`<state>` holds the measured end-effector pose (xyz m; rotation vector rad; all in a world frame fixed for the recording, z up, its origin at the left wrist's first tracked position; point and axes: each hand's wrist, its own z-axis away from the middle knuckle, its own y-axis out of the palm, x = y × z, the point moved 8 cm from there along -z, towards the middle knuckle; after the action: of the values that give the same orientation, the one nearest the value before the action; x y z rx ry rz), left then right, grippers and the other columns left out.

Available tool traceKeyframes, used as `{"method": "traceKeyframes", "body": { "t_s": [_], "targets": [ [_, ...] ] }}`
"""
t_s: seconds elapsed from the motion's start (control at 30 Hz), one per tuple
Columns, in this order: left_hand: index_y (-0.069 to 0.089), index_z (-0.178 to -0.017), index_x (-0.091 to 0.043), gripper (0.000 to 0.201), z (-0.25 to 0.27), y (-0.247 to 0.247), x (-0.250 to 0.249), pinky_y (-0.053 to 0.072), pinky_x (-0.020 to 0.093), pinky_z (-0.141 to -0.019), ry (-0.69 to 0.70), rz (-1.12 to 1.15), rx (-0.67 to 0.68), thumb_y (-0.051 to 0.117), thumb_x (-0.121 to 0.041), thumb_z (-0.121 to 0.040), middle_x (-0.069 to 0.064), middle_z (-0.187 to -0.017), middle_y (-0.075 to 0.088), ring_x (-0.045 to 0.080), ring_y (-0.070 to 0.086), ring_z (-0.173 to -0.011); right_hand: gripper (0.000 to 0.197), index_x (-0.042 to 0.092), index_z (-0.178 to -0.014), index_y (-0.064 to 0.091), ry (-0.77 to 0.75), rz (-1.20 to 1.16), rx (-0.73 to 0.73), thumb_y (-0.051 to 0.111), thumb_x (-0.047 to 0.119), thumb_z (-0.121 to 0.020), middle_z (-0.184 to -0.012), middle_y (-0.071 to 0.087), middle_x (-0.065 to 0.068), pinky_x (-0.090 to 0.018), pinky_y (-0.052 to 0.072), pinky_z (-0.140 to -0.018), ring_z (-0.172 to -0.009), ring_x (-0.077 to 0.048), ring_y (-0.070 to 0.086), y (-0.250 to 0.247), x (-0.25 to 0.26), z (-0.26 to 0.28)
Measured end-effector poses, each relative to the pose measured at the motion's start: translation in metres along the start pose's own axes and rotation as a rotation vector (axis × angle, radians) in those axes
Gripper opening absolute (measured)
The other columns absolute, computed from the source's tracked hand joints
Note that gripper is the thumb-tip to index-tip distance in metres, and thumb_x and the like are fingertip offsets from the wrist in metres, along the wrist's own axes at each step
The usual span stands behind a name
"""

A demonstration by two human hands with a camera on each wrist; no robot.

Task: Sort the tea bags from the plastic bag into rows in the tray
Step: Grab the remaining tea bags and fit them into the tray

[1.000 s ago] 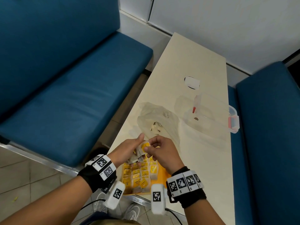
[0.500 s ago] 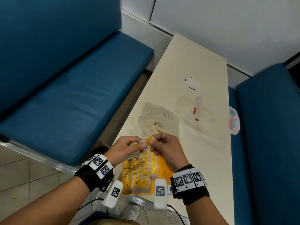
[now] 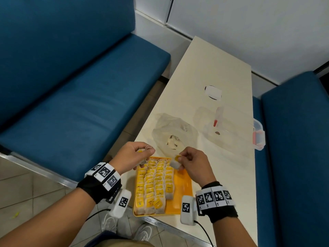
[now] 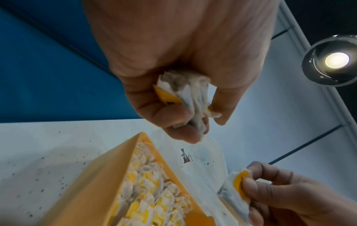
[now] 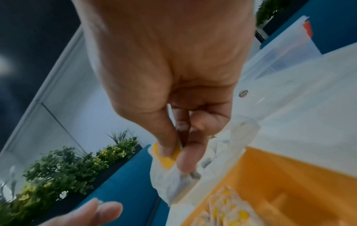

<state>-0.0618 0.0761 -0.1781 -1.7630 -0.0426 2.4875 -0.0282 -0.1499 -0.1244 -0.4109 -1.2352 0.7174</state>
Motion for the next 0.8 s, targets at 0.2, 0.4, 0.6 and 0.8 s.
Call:
{"method": "traceKeyframes", "body": {
  "t_s": [0.2, 0.4, 0.6, 0.8],
  "targets": [
    [0.077, -0.091, -0.027, 0.010, -0.004, -0.005, 0.010, 0.043, 0.026, -0.045, -0.039, -0.090, -0.055, 0.070, -0.034, -0.093, 0.001, -0.072, 0.070, 0.013, 0.064, -0.053, 0.015, 0.014, -0.089, 0.058, 0.146, -0.053, 0.157, 0.055, 0.001, -0.095, -0.075, 0.068, -0.010, -0.032, 0.053, -0.052, -0.063, -0.025, 0.073, 0.017, -0.031, 0.008],
    [0.077, -0.085, -0.024, 0.013, -0.001, -0.021, 0.027, 0.042, 0.028, -0.045, -0.084, -0.051, -0.151, 0.077, -0.036, -0.087, 0.003, -0.069, 0.070, 0.017, 0.062, -0.053, 0.023, 0.020, -0.085, 0.059, 0.243, 0.155, 0.294, 0.052, -0.002, -0.091, -0.085, 0.070, -0.015, -0.033, 0.058, -0.055, -0.063, -0.025, 0.073, 0.036, -0.068, 0.029],
    [0.073, -0.102, -0.033, 0.023, 0.005, -0.025, 0.037, 0.044, 0.018, -0.042, -0.116, -0.152, -0.199, 0.084, -0.035, -0.081, -0.016, -0.095, 0.062, 0.014, 0.067, -0.056, 0.026, 0.026, -0.084, 0.056, 0.297, 0.309, 0.381, 0.054, 0.000, -0.090, -0.107, 0.065, -0.013, -0.027, 0.055, -0.048, -0.052, -0.015, 0.069, 0.063, -0.084, 0.043],
    [0.075, -0.110, -0.031, 0.029, 0.006, -0.019, 0.055, 0.062, 0.030, -0.061, -0.145, -0.185, -0.157, 0.084, -0.028, -0.083, -0.012, -0.103, 0.068, 0.013, 0.072, -0.076, 0.030, 0.030, -0.083, 0.052, 0.369, 0.329, 0.358, 0.054, 0.000, -0.082, -0.108, 0.066, -0.009, -0.038, 0.061, -0.077, -0.091, -0.026, 0.071, 0.081, -0.096, 0.046]
  ]
}}
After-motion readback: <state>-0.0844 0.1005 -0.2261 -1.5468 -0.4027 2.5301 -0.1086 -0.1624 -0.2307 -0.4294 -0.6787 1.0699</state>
